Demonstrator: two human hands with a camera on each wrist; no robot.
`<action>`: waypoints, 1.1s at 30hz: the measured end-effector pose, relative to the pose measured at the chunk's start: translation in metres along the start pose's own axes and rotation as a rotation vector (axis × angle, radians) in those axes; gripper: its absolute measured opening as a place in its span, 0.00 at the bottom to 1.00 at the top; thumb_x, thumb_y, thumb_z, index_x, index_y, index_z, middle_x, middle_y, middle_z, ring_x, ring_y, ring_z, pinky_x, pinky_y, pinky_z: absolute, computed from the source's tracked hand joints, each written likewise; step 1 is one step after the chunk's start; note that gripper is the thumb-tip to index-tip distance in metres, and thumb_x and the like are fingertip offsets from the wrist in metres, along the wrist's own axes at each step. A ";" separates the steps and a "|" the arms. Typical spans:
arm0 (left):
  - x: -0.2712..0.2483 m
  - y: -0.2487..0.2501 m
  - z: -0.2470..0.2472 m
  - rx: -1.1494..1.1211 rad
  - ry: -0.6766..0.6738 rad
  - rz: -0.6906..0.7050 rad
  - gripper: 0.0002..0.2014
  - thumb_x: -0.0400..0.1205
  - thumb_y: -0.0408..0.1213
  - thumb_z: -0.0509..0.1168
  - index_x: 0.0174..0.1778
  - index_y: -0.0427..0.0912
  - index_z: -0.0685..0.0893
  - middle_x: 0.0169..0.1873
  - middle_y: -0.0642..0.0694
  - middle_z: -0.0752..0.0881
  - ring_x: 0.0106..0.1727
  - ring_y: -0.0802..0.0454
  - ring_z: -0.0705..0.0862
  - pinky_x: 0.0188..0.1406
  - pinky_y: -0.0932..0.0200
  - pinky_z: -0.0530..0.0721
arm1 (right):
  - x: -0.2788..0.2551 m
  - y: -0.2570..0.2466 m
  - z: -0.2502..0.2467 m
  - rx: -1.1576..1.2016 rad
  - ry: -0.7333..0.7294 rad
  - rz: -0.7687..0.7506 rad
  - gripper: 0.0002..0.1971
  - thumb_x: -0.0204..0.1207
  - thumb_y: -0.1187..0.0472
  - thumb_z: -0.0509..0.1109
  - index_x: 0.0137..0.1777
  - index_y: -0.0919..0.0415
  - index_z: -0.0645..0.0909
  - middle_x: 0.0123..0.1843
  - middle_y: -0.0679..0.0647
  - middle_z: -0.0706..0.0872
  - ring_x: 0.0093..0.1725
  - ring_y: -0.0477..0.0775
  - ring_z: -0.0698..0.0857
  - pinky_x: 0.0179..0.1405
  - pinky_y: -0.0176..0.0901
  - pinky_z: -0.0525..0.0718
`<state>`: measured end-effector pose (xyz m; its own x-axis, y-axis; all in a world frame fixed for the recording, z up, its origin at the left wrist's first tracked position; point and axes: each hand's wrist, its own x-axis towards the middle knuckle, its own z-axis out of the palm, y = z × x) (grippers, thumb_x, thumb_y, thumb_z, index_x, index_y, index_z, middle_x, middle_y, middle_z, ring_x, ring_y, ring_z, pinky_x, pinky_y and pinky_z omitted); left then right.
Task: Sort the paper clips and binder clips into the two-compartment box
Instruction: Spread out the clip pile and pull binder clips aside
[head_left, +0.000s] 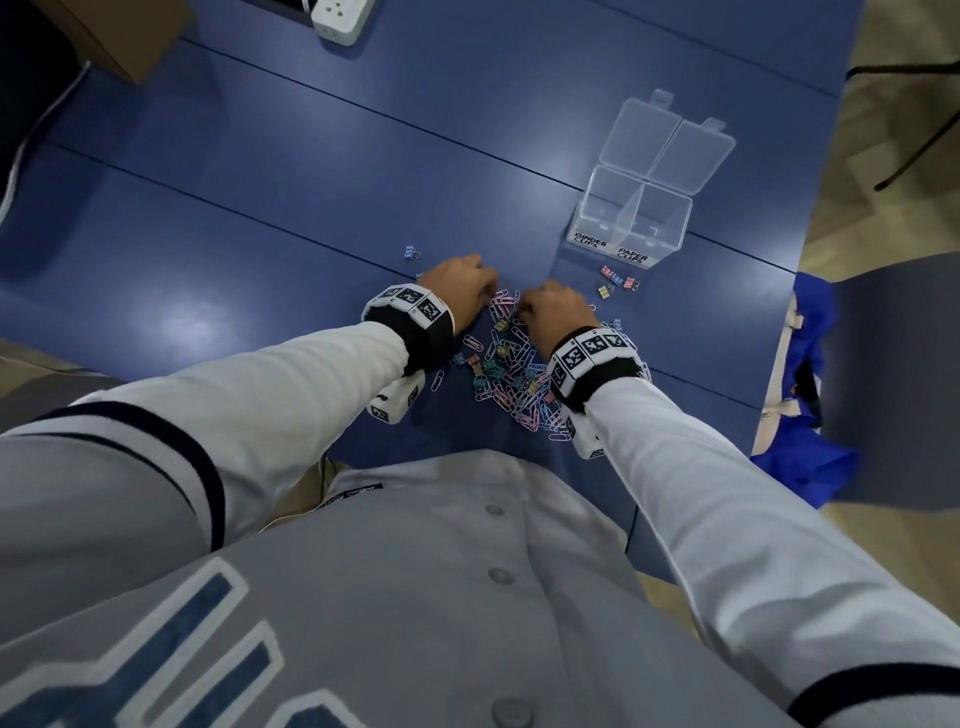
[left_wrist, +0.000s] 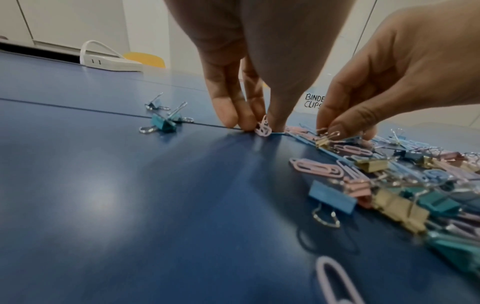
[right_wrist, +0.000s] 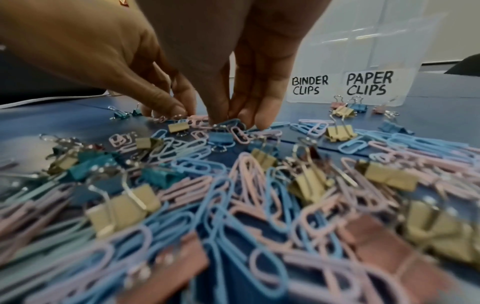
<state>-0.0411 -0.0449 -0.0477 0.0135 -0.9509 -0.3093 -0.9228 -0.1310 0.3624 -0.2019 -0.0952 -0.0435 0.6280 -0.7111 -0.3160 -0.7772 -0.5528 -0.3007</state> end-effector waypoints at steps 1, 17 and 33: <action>0.001 0.001 -0.001 0.007 -0.006 -0.001 0.09 0.83 0.35 0.62 0.55 0.39 0.84 0.54 0.36 0.81 0.54 0.35 0.82 0.49 0.48 0.79 | 0.000 0.002 0.001 0.011 0.007 -0.003 0.12 0.82 0.63 0.63 0.56 0.63 0.87 0.53 0.64 0.86 0.51 0.64 0.85 0.50 0.48 0.82; 0.003 0.007 -0.006 0.030 -0.078 0.083 0.16 0.82 0.40 0.65 0.66 0.44 0.82 0.59 0.37 0.77 0.59 0.37 0.78 0.54 0.44 0.81 | -0.007 0.010 -0.001 0.037 0.009 -0.002 0.14 0.79 0.62 0.66 0.62 0.61 0.85 0.56 0.64 0.82 0.56 0.67 0.83 0.56 0.53 0.83; 0.008 0.017 -0.003 -0.105 -0.031 -0.030 0.12 0.81 0.30 0.62 0.57 0.38 0.86 0.54 0.36 0.85 0.56 0.37 0.82 0.55 0.51 0.78 | -0.006 0.009 -0.002 0.202 0.083 0.189 0.10 0.77 0.64 0.65 0.52 0.62 0.88 0.51 0.61 0.88 0.52 0.63 0.85 0.51 0.45 0.80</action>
<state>-0.0552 -0.0557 -0.0412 0.0274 -0.9373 -0.3475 -0.8765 -0.1896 0.4424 -0.2129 -0.0968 -0.0423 0.4606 -0.8311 -0.3117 -0.8516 -0.3148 -0.4192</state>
